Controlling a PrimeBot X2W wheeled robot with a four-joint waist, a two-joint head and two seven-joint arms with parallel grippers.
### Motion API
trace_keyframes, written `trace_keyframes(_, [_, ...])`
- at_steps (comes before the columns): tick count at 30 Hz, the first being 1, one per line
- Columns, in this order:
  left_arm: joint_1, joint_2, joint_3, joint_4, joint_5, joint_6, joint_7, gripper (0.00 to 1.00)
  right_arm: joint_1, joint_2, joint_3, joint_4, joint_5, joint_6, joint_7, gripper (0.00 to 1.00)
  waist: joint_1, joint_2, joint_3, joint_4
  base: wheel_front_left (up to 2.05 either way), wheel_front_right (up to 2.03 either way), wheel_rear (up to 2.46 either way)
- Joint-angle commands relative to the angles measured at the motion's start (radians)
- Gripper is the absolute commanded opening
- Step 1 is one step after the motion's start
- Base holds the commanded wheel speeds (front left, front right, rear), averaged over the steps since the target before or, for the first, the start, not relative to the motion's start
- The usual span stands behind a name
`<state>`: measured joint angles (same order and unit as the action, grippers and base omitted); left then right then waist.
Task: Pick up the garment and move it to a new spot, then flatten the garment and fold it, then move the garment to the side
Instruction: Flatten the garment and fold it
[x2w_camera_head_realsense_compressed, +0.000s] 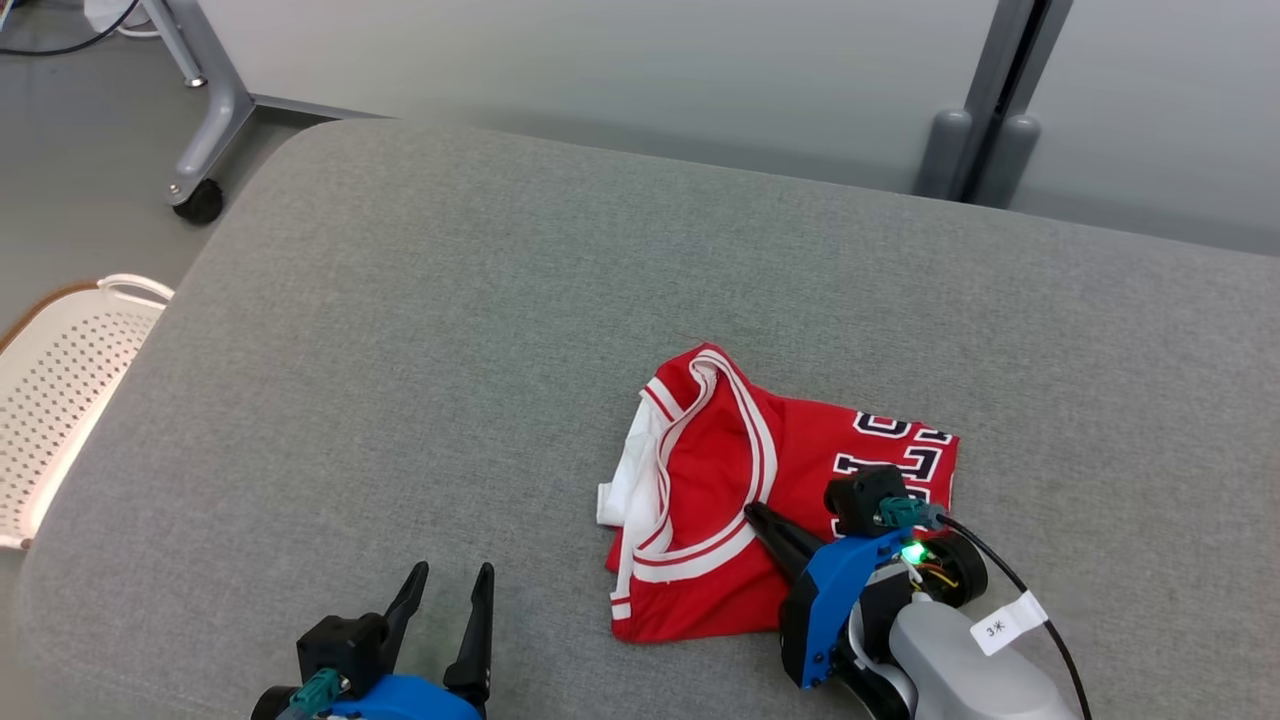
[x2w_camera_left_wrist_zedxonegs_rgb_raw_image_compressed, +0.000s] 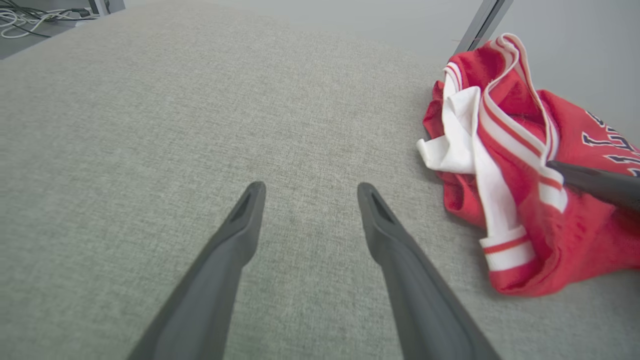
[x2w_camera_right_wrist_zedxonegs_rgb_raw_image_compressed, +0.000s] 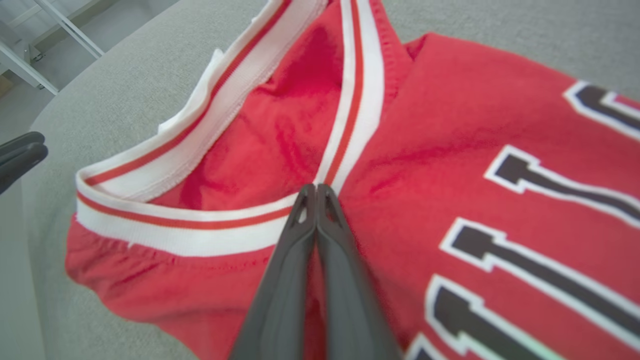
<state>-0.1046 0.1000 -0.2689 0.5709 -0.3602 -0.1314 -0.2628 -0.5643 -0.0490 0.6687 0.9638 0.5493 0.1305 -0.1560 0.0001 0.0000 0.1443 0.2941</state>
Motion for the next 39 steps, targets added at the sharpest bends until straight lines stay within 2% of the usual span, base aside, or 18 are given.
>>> trace_keyframes(1, [-0.015, 0.003, 0.000, 0.001, -0.006, 0.001, -0.002, 1.00, -0.014, -0.004, 0.000, 0.011, 0.000, 0.000, 0.003, 0.00, -0.0001, 0.0000, 0.004, 0.010, 0.00, 0.00, 0.00])
trace_keyframes(13, [-0.041, 0.005, -0.044, 0.002, -0.026, 0.001, -0.002, 1.00, -0.061, -0.002, 0.036, 0.001, 0.017, 0.001, 0.043, 0.00, -0.0001, 0.0000, 0.024, 0.110, 0.00, 0.00, 0.00])
trace_keyframes(19, [-0.025, 0.011, -0.028, -0.008, -0.024, 0.001, -0.002, 1.00, -0.068, -0.003, 0.053, -0.023, 0.026, 0.000, -0.013, 0.00, -0.0001, 0.0000, 0.004, 0.097, 0.00, 0.00, 0.00])
trace_keyframes(20, [-0.020, 0.009, -0.022, -0.012, -0.022, 0.001, -0.002, 1.00, -0.063, -0.004, 0.046, -0.025, 0.036, 0.000, -0.029, 0.35, -0.0001, 0.0000, -0.003, 0.087, 0.00, 0.00, 0.00])
trace_keyframes(21, [-0.015, 0.009, -0.015, -0.018, -0.018, 0.001, -0.002, 1.00, -0.058, -0.004, 0.044, -0.031, 0.040, 0.000, -0.046, 0.89, -0.0001, 0.0000, -0.011, 0.073, 0.00, 0.00, 0.00])
trace_keyframes(22, [-0.010, 0.008, -0.007, -0.022, -0.015, 0.001, -0.002, 1.00, -0.052, -0.003, 0.044, -0.039, 0.045, 0.000, -0.061, 1.00, -0.0001, 0.0000, -0.020, 0.057, 0.00, 0.00, 0.00])
trace_keyframes(26, [0.005, 0.003, 0.034, -0.042, 0.003, 0.001, -0.002, 1.00, -0.032, -0.004, -0.008, -0.038, 0.058, 0.000, -0.102, 1.00, -0.0001, 0.0000, -0.052, -0.019, 0.00, 0.00, 0.00])
trace_keyframes(28, [0.019, -0.002, 0.061, -0.048, 0.016, 0.001, -0.002, 1.00, -0.025, -0.004, -0.056, -0.034, 0.027, 0.000, -0.109, 1.00, -0.0001, 0.0000, -0.068, -0.062, 0.00, 0.00, 0.00])
trace_keyframes(32, [0.032, -0.013, 0.123, -0.062, 0.051, 0.001, -0.002, 1.00, 0.049, -0.004, -0.267, -0.091, -0.105, 0.000, -0.108, 1.00, -0.0001, 0.0000, -0.093, -0.141, 0.00, 0.00, 0.00])
trace_keyframes(33, [0.032, -0.013, 0.123, -0.062, 0.051, 0.001, -0.002, 1.00, 0.049, -0.004, -0.267, -0.091, -0.105, 0.000, -0.108, 1.00, -0.0001, 0.0000, -0.093, -0.141, 0.00, 0.00, 0.00])
trace_keyframes(34, [0.041, -0.020, 0.155, -0.067, 0.069, 0.001, -0.002, 1.00, 0.103, -0.004, -0.376, -0.133, -0.173, 0.000, -0.109, 1.00, -0.0001, 0.0000, -0.102, -0.176, 0.00, 0.00, 0.00])
trace_keyframes(35, [0.042, -0.021, 0.172, -0.069, 0.078, 0.001, -0.002, 1.00, 0.126, -0.003, -0.417, -0.157, -0.214, 0.000, -0.109, 1.00, -0.0001, 0.0000, -0.107, -0.193, 0.00, 0.00, 0.00])
trace_keyframes(36, [0.048, -0.023, 0.195, -0.075, 0.096, 0.001, -0.002, 1.00, 0.188, -0.003, -0.500, -0.206, -0.273, 0.000, -0.109, 1.00, -0.0001, 0.0000, -0.114, -0.222, 0.00, 0.00, 0.00])
trace_keyframes(39, [0.067, -0.026, 0.223, -0.081, 0.125, 0.001, -0.002, 1.00, 0.275, -0.002, -0.574, -0.273, -0.353, 0.000, -0.109, 1.00, -0.0001, 0.0000, -0.130, -0.258, 0.00, 0.00, 0.00])
